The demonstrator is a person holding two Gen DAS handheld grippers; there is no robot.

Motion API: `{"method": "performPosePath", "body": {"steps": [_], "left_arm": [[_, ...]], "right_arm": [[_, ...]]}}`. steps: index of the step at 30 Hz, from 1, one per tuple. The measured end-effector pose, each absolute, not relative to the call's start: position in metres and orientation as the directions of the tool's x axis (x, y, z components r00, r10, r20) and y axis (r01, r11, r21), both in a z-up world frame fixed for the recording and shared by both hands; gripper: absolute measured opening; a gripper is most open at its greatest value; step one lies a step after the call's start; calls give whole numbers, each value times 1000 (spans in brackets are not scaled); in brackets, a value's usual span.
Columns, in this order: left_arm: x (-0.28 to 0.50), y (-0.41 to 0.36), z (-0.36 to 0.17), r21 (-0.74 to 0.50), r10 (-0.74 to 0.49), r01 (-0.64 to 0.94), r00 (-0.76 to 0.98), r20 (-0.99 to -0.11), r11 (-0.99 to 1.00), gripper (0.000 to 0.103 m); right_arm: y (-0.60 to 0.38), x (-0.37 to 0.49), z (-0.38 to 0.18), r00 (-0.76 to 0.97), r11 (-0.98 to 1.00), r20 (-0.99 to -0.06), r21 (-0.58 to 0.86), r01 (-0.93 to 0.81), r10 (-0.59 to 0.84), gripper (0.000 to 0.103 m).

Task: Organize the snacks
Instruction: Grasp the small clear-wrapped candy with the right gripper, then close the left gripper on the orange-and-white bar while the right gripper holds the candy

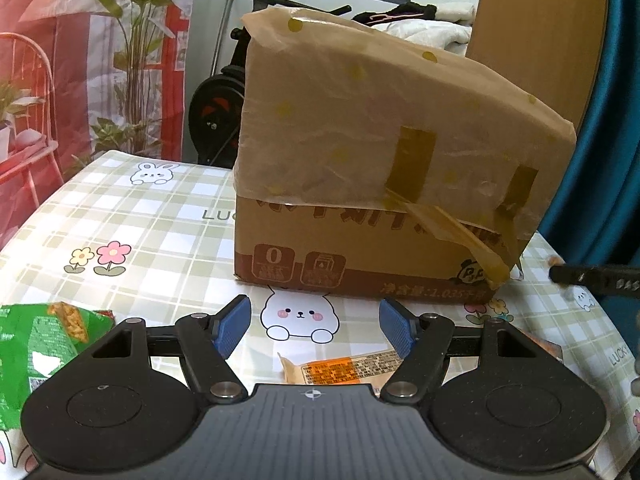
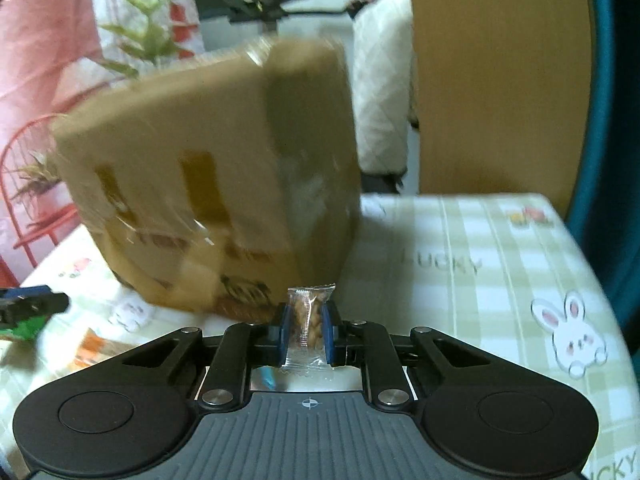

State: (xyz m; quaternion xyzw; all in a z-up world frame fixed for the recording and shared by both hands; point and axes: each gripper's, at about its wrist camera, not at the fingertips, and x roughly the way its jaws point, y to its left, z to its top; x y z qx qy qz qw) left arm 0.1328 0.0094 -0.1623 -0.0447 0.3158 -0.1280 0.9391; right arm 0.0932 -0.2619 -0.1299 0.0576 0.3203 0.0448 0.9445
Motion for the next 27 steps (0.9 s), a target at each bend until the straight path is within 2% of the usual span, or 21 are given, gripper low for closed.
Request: {"method": "performPosePath", "body": {"steps": [7, 18, 27], "left_arm": [[137, 15, -165, -155, -296, 255, 754, -587, 955, 73], [151, 4, -183, -138, -402, 406, 687, -605, 903, 74], [158, -21, -211, -122, -472, 541, 576, -668, 832, 74]], "right_arm": [[-242, 80, -121, 800, 978, -570, 184, -98, 187, 15], [-220, 70, -139, 771, 966, -599, 243, -84, 218, 15], [-225, 69, -145, 764, 965, -609, 252, -71, 215, 15]]}}
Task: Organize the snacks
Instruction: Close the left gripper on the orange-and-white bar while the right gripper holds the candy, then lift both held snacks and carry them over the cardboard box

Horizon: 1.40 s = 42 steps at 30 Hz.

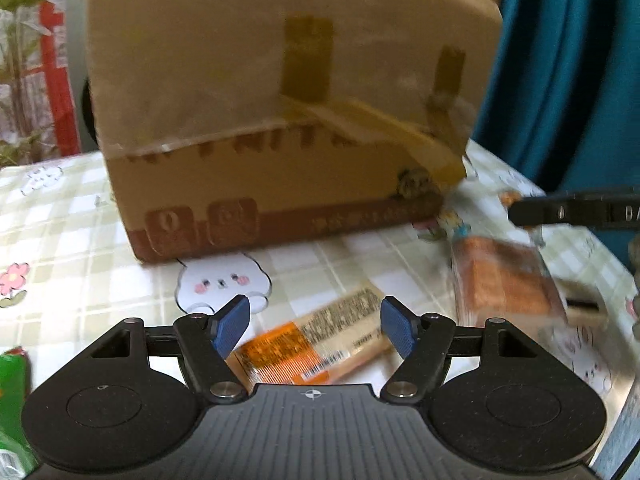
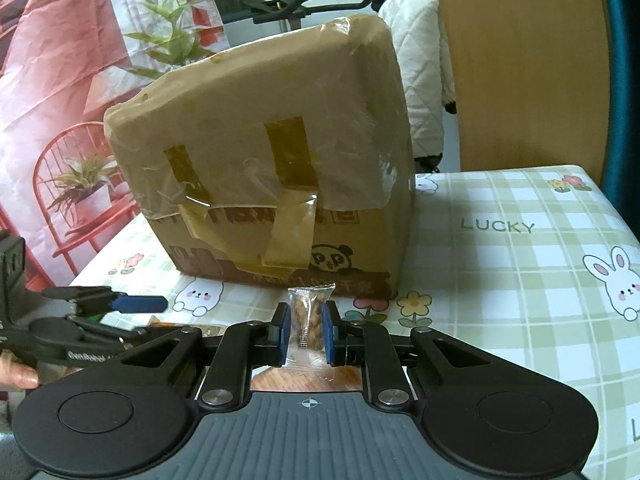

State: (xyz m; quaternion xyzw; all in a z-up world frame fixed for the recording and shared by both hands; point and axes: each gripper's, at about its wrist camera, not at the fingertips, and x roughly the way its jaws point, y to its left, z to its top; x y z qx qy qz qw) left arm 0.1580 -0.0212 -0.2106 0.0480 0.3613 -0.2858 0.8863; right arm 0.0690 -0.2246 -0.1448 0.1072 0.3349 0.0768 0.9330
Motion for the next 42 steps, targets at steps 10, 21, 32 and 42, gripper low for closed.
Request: {"method": "performPosePath", "body": {"steps": [10, 21, 32, 42], "left_arm": [[158, -33, -233, -68, -418, 536, 567, -710, 842, 58], [136, -8, -184, -181, -508, 501, 657, -557, 846, 38], [140, 4, -71, -194, -546, 510, 784, -296, 838, 38], [237, -62, -28, -125, -476, 460, 826, -303, 879, 38]], "right_arm": [[-223, 70, -151, 752, 962, -620, 263, -70, 224, 15], [-218, 62, -118, 802, 965, -550, 232, -120, 232, 15], [-221, 95, -20, 893, 966, -370, 138, -219, 255, 15], [-241, 191, -11, 899, 990, -416, 94, -107, 136, 15]]}}
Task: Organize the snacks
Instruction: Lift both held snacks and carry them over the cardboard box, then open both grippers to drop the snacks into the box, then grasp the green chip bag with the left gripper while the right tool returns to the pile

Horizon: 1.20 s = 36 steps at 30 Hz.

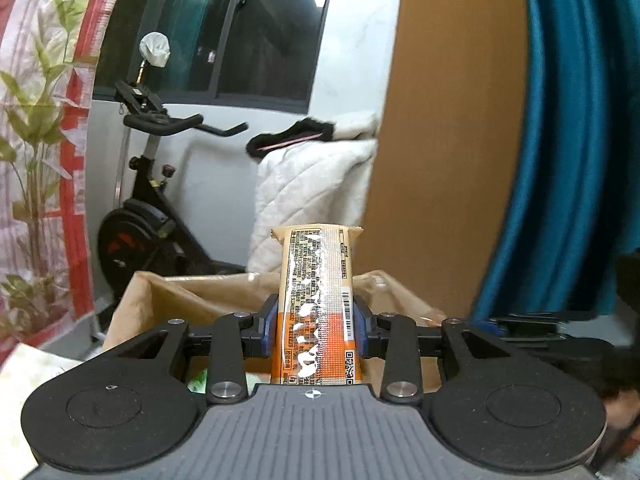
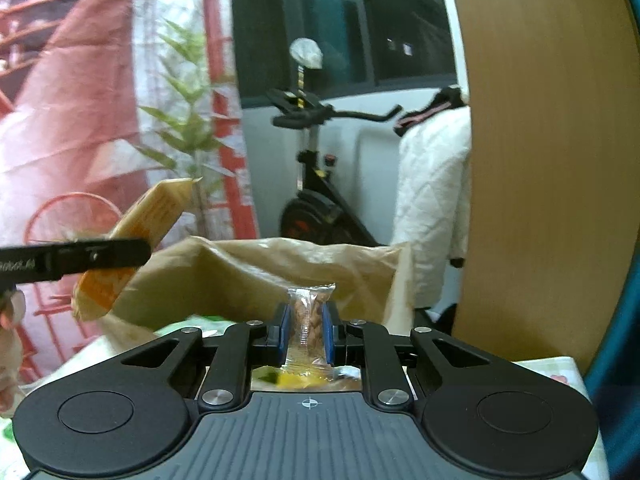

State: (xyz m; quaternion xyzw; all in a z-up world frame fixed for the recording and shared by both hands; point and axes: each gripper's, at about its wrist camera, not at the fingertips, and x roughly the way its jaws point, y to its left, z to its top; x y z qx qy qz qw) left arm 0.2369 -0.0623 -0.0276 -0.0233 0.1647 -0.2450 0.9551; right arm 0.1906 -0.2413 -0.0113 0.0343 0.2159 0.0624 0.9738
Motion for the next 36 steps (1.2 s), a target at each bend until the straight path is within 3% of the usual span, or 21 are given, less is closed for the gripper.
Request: {"method": "performPosePath", "body": {"steps": [8, 10, 11, 13, 16, 19, 27, 36], "left_arm": [[279, -88, -38, -80, -428, 435, 807, -407, 897, 39], [279, -85, -41, -95, -430, 432, 799, -420, 897, 43], [278, -81, -42, -107, -434, 432, 797, -420, 896, 53], [272, -73, -41, -129, -442, 430, 796, -413, 894, 59], [261, -66, -40, -116, -436, 429, 802, -409, 896, 60], [244, -59, -38, -90, -421, 424, 811, -406, 901, 62], [191, -24, -39, -131, -386, 364, 839, -385, 922, 67], [147, 28, -65, -172, -326, 278, 841, -432, 945, 67]], "right_arm": [[-237, 212, -38, 880, 994, -464, 87, -73, 105, 18], [-236, 208, -39, 882, 994, -460, 81, -71, 100, 27], [-235, 206, -38, 884, 994, -457, 77, -71, 99, 30], [-234, 197, -36, 888, 995, -450, 67, -76, 98, 35], [-231, 180, -30, 897, 996, -431, 54, -78, 94, 47], [-229, 163, -25, 904, 995, -415, 56, -82, 98, 52], [-227, 116, -24, 910, 992, -397, 87, -94, 121, 58], [-226, 79, -43, 906, 989, -407, 131, -67, 115, 60]]}}
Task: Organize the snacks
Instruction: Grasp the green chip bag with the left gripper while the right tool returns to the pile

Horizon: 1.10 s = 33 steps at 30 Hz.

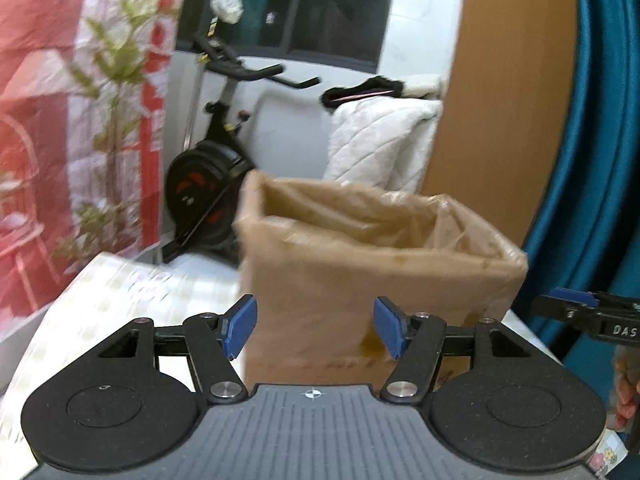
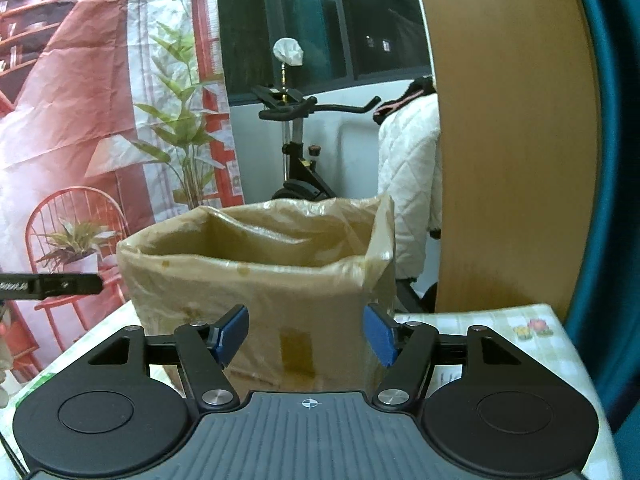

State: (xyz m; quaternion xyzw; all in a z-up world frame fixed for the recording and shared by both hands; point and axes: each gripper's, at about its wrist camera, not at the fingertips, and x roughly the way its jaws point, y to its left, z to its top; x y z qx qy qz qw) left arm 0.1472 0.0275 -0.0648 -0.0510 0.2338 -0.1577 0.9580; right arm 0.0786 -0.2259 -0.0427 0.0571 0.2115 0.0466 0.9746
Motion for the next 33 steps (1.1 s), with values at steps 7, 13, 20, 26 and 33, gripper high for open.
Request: {"method": "performPosePath", "body": {"steps": [7, 13, 20, 26, 33], "left_arm": [[123, 90, -72, -177, -224, 158, 854, -470, 971, 66], [104, 136, -74, -177, -148, 68, 860, -488, 982, 66], [100, 161, -107, -206, -133, 18, 815, -563, 978, 71], [123, 178, -148, -298, -128, -84, 770, -626, 951, 83], [138, 185, -178, -341, -120, -185, 700, -704, 922, 87]], "right_arm": [[-214, 59, -72, 898, 983, -425, 181, -39, 114, 60], [-191, 55, -105, 875, 977, -466, 211, -31, 129, 60], [-161, 53, -135, 837, 979, -525, 193, -60, 155, 60], [-150, 53, -143, 817, 982, -554, 178, -69, 158, 60], [-157, 55, -149, 810, 982, -568, 178, -55, 148, 60]]}}
